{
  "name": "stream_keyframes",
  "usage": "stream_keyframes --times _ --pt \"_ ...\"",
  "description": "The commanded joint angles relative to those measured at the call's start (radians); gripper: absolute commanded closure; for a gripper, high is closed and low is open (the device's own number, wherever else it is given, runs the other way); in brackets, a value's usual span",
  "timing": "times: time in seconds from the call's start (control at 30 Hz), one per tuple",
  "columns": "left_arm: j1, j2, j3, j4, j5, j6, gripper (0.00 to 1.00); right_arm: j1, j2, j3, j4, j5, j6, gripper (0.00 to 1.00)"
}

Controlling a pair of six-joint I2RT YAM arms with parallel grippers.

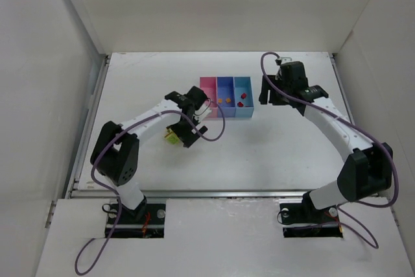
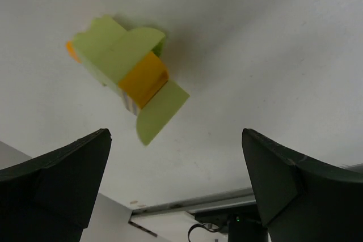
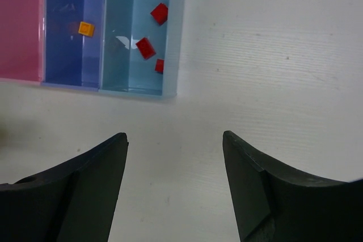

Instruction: Sort the legos into containers by color

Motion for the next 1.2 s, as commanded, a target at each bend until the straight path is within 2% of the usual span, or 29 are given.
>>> stream_keyframes --times 0.0,0.27,0.57,0.77,0.9,1.0,1.03,1.07,1.17 --pt "-0.016 -0.018 -0.042 -0.020 -0.061 -0.002 0.00 0.056 0.014 0.073 0.026 0.015 0.001 0.26" --pt "-0.016 0.017 -0.154 0.156 -0.264 -0.011 0.00 0.088 0.014 0.045 0.017 0.049 0.021 0.26" --pt "-0.025 0.100 -0.154 0.176 -0.127 -0.029 0.00 0.088 0.015 0.048 0.017 0.058 0.021 0.26" --pt "-0.025 0.109 -0.163 0.196 -0.168 -0.029 0.01 0.088 0.034 0.067 0.017 0.058 0.021 0.26" --pt "-0.025 0.088 -0.174 0.236 -0.231 -0.019 0.09 0.088 0.034 0.067 0.017 0.058 0.021 0.26" --pt "-0.025 0.088 -0.174 0.250 -0.244 -0.008 0.21 0.088 0.034 0.067 0.017 0.058 0.021 0.26" --pt "-0.025 0.088 -0.174 0.250 -0.256 -0.008 0.25 0.088 0.034 0.067 0.017 0.058 0.021 0.26" --pt "-0.025 0.088 -0.174 0.250 -0.256 -0.008 0.36 0.088 0.034 0.067 0.017 0.058 0.021 0.26" --pt "-0.025 0.088 -0.174 0.259 -0.256 -0.008 0.50 0.088 0.034 0.067 0.017 0.058 0.021 0.26"
